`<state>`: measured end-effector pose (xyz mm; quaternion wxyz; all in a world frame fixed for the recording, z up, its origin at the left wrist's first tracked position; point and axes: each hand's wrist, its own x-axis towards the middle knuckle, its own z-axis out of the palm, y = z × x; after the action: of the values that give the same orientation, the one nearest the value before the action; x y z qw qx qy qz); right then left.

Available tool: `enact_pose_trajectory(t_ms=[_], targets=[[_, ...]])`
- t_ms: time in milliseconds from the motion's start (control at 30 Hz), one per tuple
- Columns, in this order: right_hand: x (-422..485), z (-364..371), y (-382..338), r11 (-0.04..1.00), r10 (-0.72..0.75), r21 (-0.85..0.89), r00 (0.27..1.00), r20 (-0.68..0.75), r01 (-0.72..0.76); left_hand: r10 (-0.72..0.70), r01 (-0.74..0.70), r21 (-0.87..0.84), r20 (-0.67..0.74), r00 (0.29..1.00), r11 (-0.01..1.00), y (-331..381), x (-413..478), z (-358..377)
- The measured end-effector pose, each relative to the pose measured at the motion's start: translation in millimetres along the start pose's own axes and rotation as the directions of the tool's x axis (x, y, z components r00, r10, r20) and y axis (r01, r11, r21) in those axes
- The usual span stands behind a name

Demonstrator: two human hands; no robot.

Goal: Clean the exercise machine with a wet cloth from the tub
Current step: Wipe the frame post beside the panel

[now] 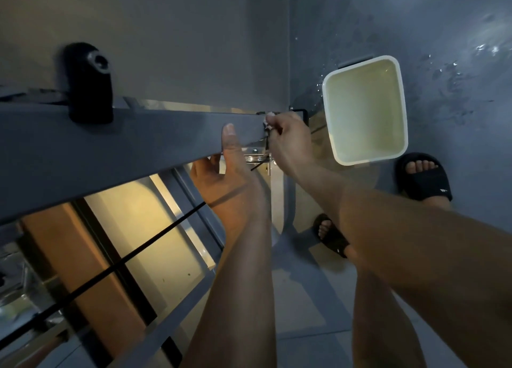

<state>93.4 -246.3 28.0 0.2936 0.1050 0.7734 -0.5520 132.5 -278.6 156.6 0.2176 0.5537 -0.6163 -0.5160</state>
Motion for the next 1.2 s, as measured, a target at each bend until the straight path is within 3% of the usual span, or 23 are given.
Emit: enact_pose_trajectory(t_ms=[67,133,267,333,467,533,700,800,900,1000,1100,1200], targets=[[6,-15,6,0.993,0.11,0.023,0.987,0.115,-0.113,-0.002,0.003,0.013,-0.006,1.0,1.0,2,-1,3],[0,-34,9,0.957,0.189,0.182,0.961,0.201,-0.226,-0.033,0.033,0.028,0.006,0.999,0.999,4,-1,3],[-20,-69,19,0.838,0.275,0.386,0.909,0.314,-0.386,-0.252,0.223,0.312,0.057,0.966,0.924,-6,-7,-1],[-29,-82,23,0.746,0.301,0.479,0.876,0.377,-0.463,-0.388,0.294,0.426,0.151,0.909,0.856,-12,-14,0],[-38,-101,29,0.572,0.227,0.656,0.864,0.45,-0.492,-0.506,0.228,0.556,0.419,0.754,0.799,-24,-22,8],[-36,-107,33,0.601,0.216,0.651,0.879,0.426,-0.463,-0.497,0.177,0.573,0.469,0.73,0.8,-31,-23,12],[-34,-112,40,0.744,0.132,0.572,0.914,0.383,-0.347,-0.431,0.222,0.477,0.39,0.814,0.851,-39,-18,23],[-38,-110,41,0.709,0.127,0.604,0.908,0.398,-0.364,-0.411,0.194,0.48,0.402,0.818,0.855,-39,-15,24],[-38,-112,38,0.627,0.198,0.663,0.907,0.372,-0.409,-0.413,0.155,0.476,0.503,0.759,0.865,-36,-11,20],[-36,-115,37,0.638,0.198,0.641,0.895,0.401,-0.428,-0.403,0.062,0.526,0.565,0.72,0.848,-38,-8,15],[-37,-115,36,0.716,0.145,0.571,0.886,0.44,-0.401,-0.37,0.068,0.524,0.498,0.784,0.849,-39,-7,18],[-34,-117,34,0.738,0.108,0.551,0.874,0.474,-0.389,-0.407,0.193,0.481,0.393,0.825,0.855,-41,-6,24]])
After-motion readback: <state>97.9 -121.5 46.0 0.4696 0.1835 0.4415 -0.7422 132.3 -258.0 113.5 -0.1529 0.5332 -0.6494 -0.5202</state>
